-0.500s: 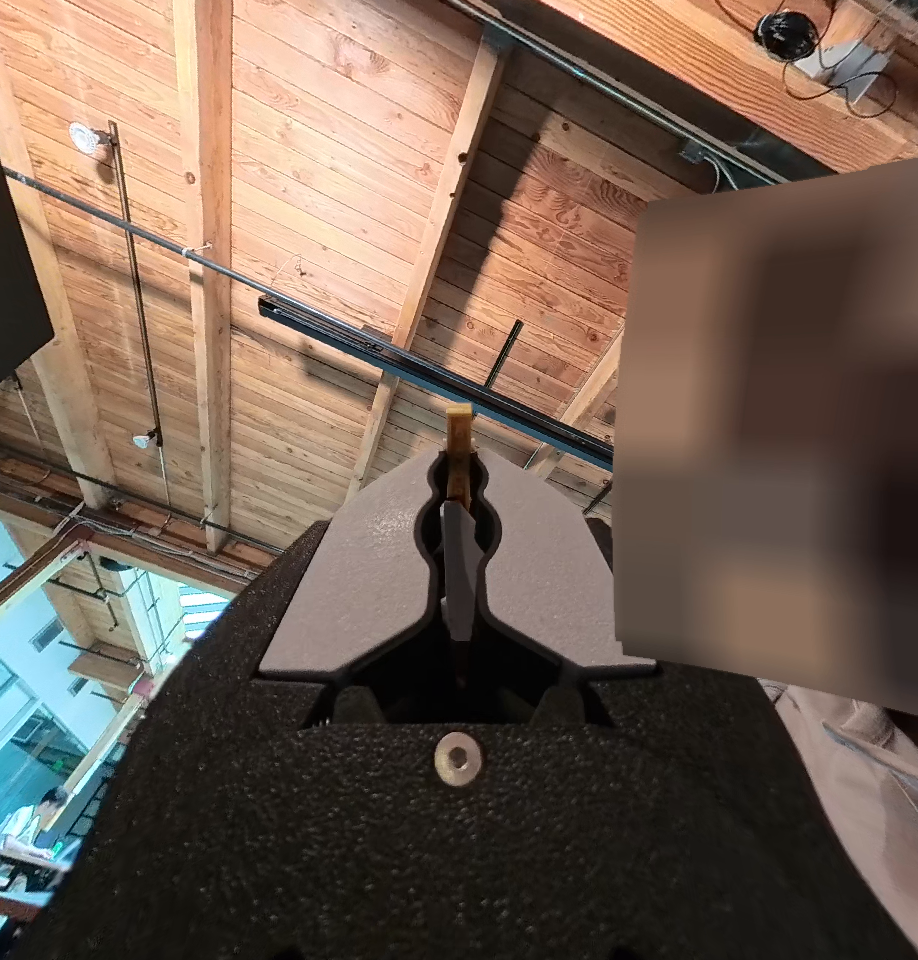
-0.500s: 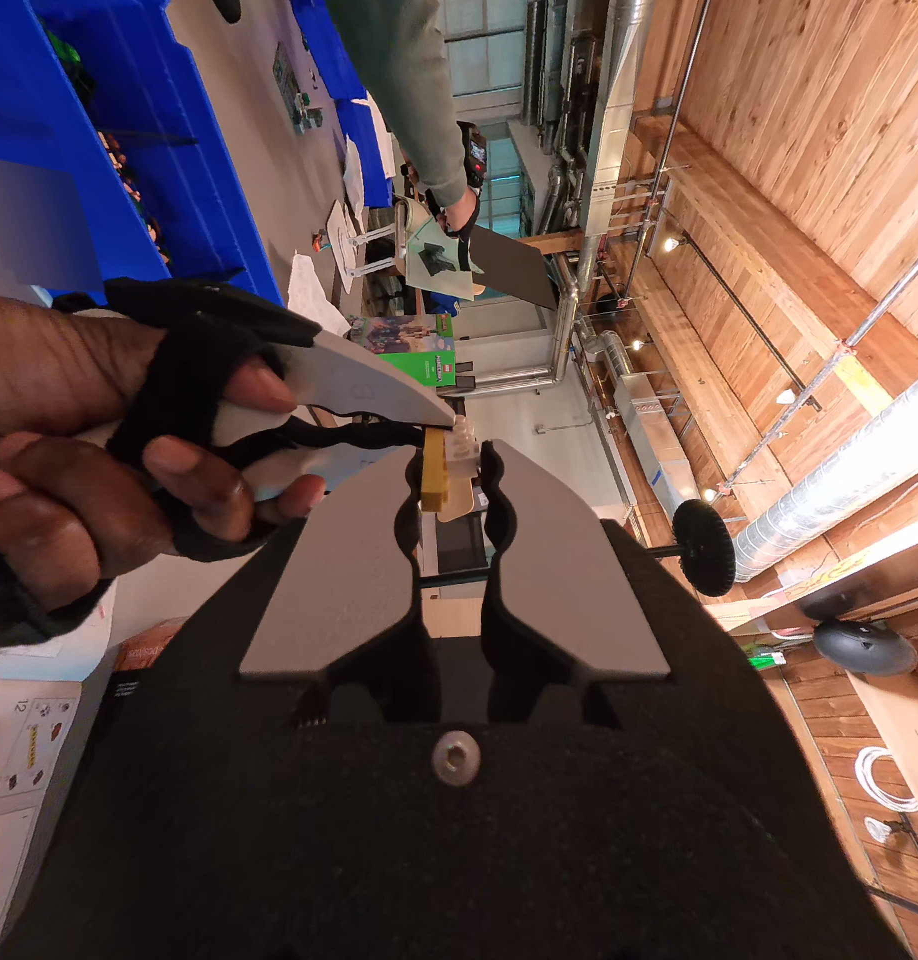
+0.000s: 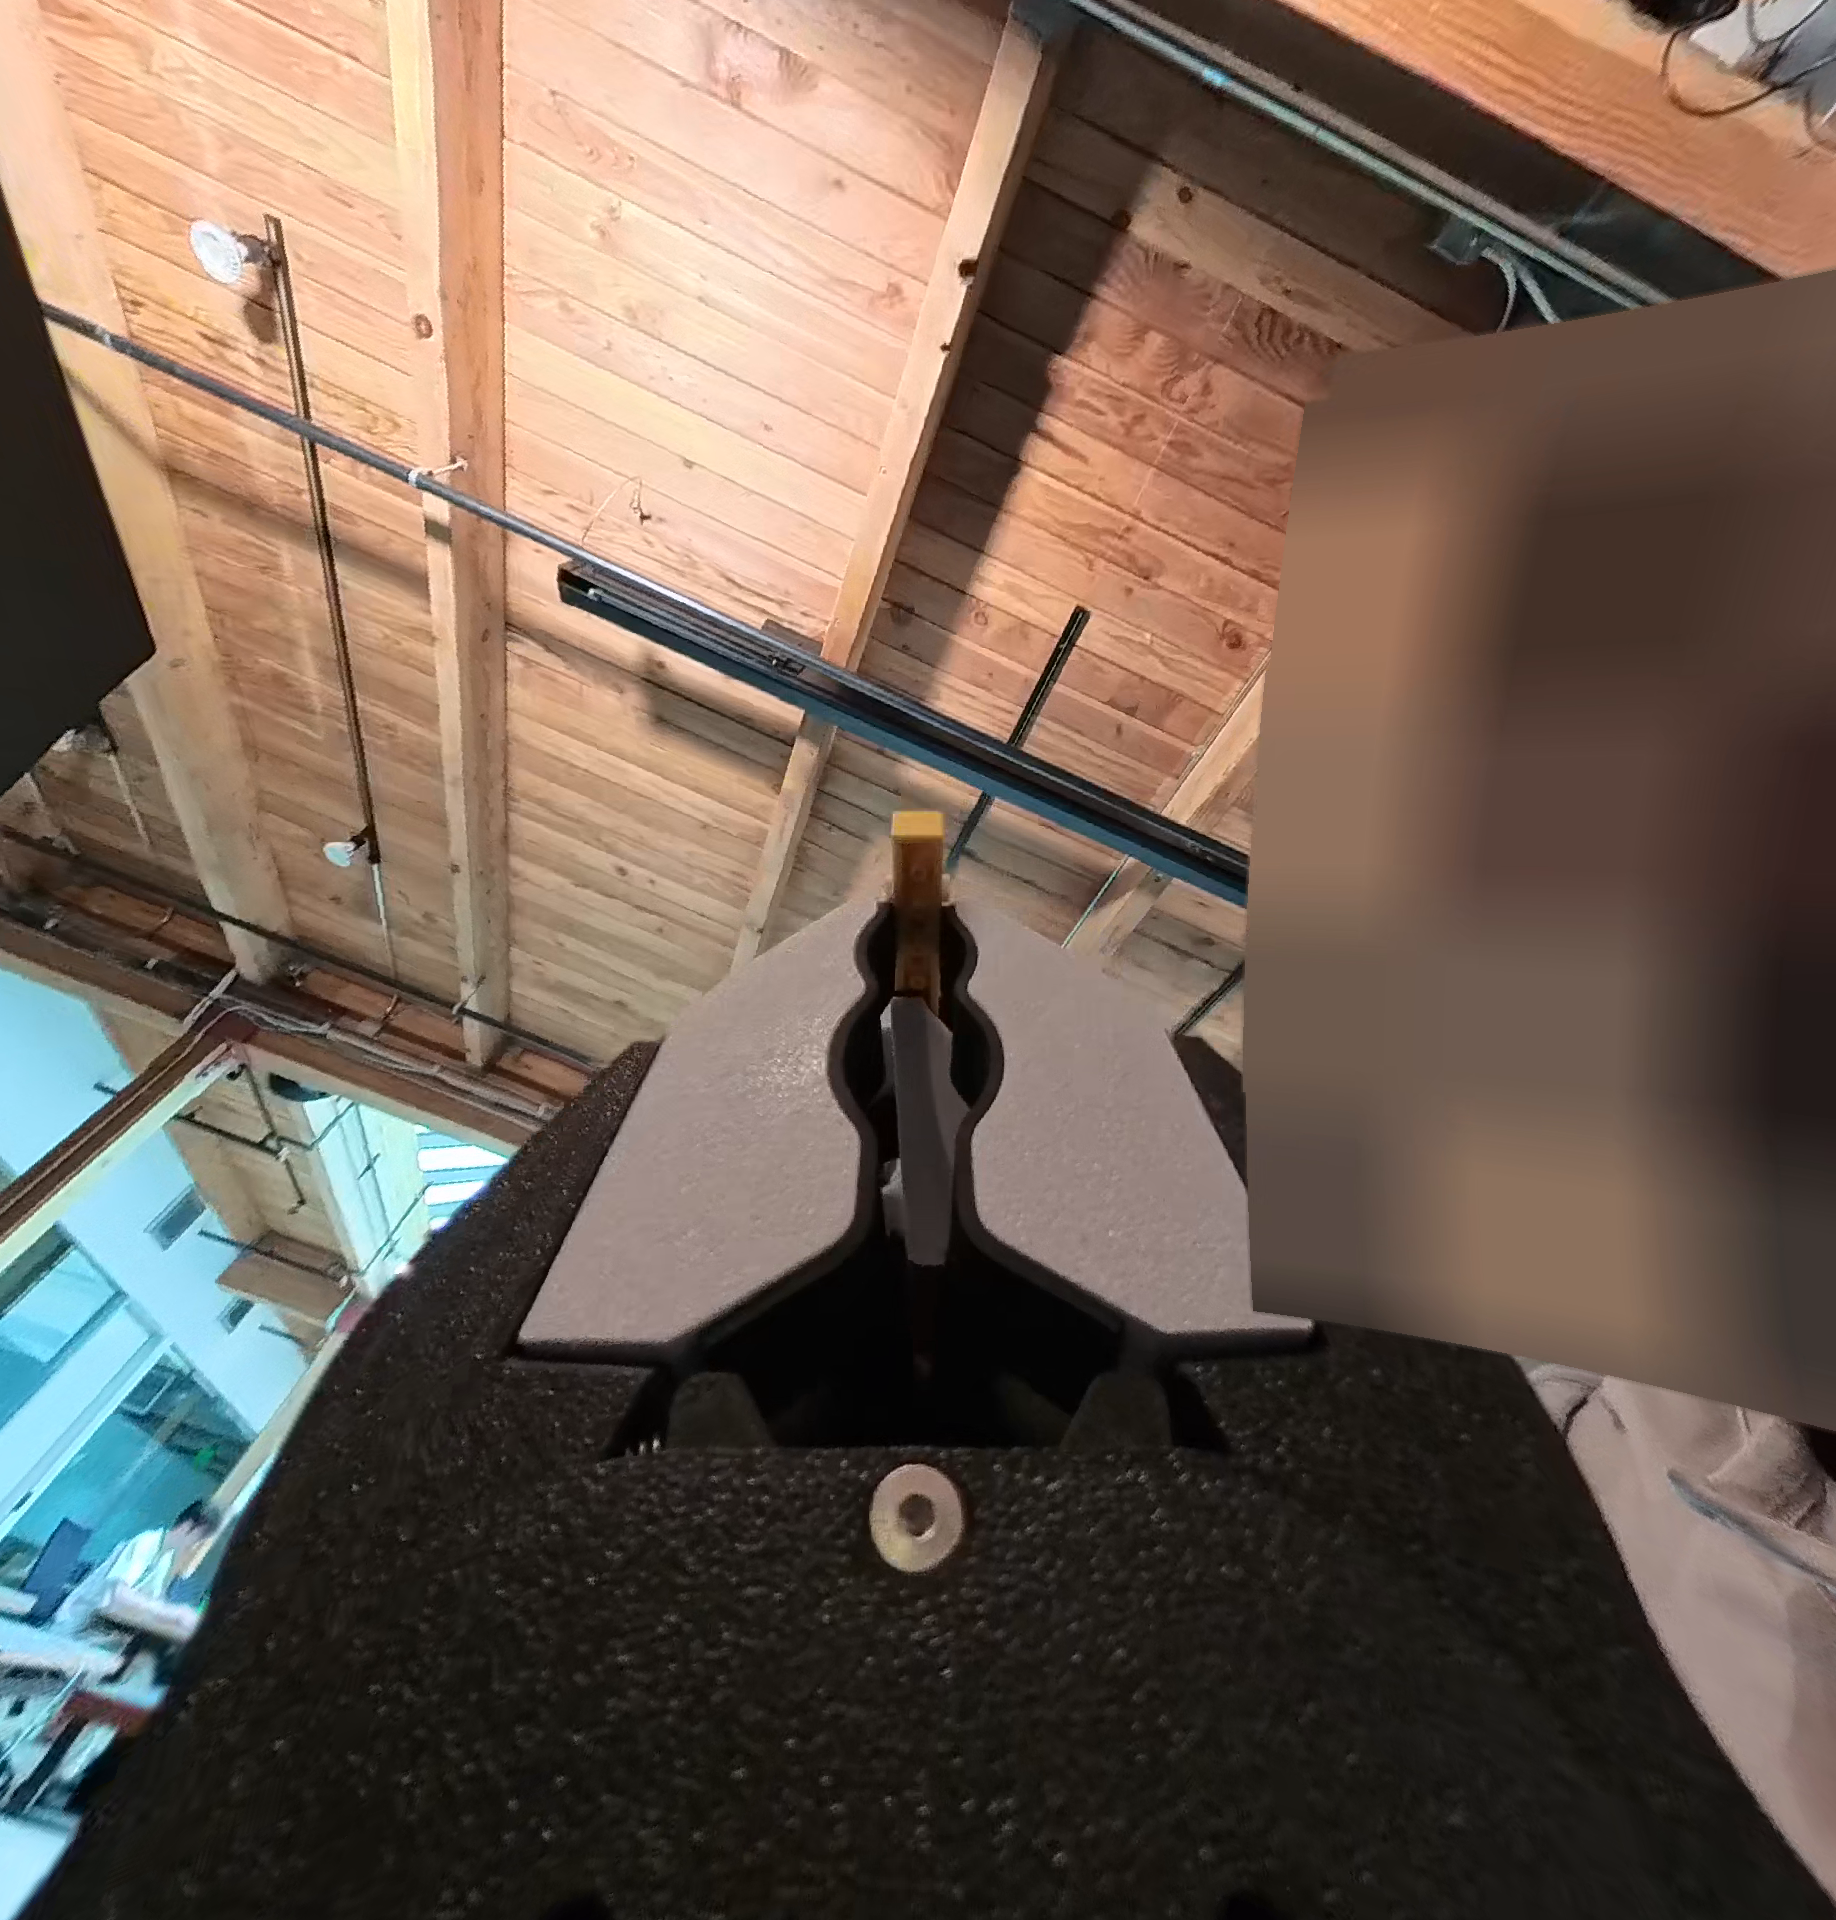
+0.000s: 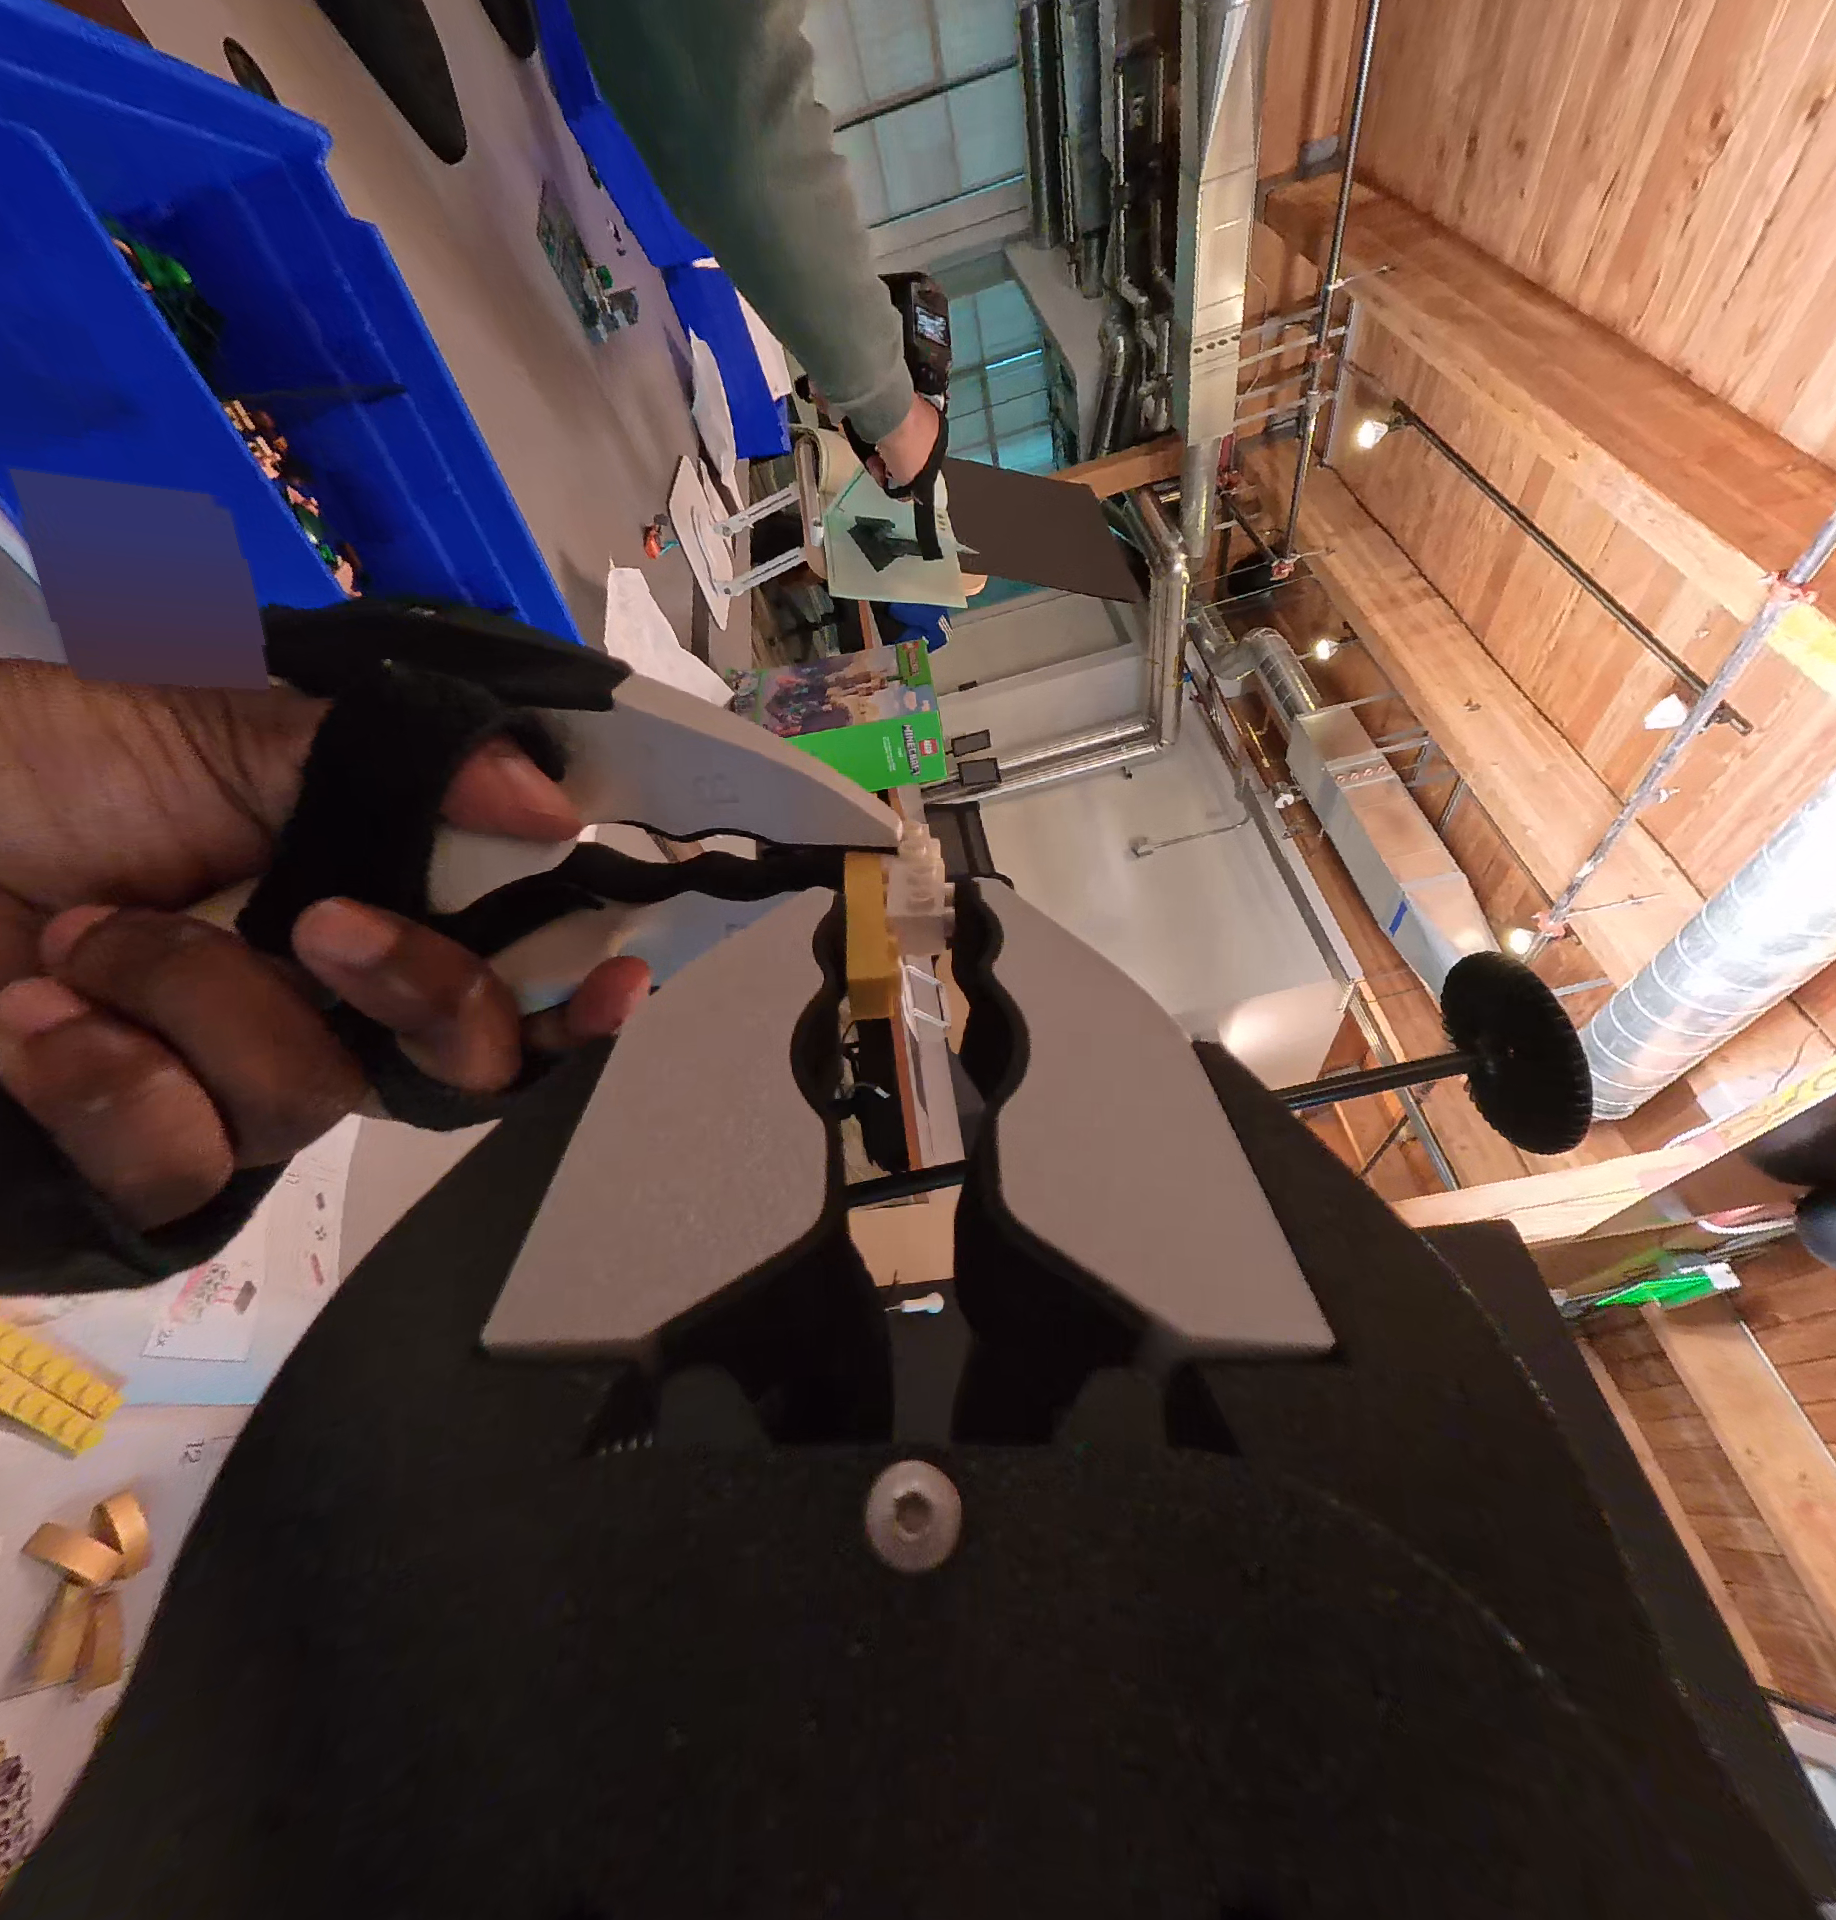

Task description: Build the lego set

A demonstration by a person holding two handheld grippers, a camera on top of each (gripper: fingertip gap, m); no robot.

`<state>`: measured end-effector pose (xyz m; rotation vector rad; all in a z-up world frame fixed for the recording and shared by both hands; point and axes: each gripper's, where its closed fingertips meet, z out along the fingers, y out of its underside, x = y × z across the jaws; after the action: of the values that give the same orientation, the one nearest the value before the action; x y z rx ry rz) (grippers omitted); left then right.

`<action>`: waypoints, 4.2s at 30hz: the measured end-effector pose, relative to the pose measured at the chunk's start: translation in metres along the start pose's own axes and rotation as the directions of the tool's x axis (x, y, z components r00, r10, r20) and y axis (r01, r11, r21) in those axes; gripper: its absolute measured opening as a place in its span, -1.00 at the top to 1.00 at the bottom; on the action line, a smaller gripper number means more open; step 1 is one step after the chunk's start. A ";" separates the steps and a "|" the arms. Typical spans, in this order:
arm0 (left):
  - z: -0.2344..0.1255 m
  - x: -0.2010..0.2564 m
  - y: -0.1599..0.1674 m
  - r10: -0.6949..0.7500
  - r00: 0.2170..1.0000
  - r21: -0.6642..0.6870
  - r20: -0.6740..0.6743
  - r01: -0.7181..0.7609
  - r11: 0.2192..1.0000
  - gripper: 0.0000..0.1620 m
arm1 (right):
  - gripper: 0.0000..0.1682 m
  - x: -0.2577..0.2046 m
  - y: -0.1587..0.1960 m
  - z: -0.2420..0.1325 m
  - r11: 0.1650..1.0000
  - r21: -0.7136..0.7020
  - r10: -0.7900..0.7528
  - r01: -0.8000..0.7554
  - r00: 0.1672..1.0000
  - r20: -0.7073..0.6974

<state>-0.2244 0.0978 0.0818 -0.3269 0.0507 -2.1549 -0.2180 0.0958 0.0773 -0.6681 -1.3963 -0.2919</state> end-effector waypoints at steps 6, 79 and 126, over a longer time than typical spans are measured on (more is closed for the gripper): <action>0.002 -0.002 0.008 -0.007 0.997 -0.083 0.071 0.013 0.996 0.92 | 0.78 -0.001 0.002 -0.007 1.000 0.008 0.028 -0.029 0.999 0.020; -0.124 -0.034 0.098 0.406 0.835 -0.894 -0.371 -0.440 0.087 0.78 | 0.78 -0.134 0.039 -0.066 0.377 0.038 0.845 -0.925 0.360 0.395; -0.123 0.010 0.085 0.493 0.762 -0.825 -0.420 -0.547 0.143 0.78 | 0.78 -0.132 -0.003 -0.057 0.688 0.068 0.680 -0.723 0.674 0.290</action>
<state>-0.1925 0.0303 -0.0480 -0.7720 1.3127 -1.1587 -0.1973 0.0346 -0.0510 -1.0684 -1.2614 0.5571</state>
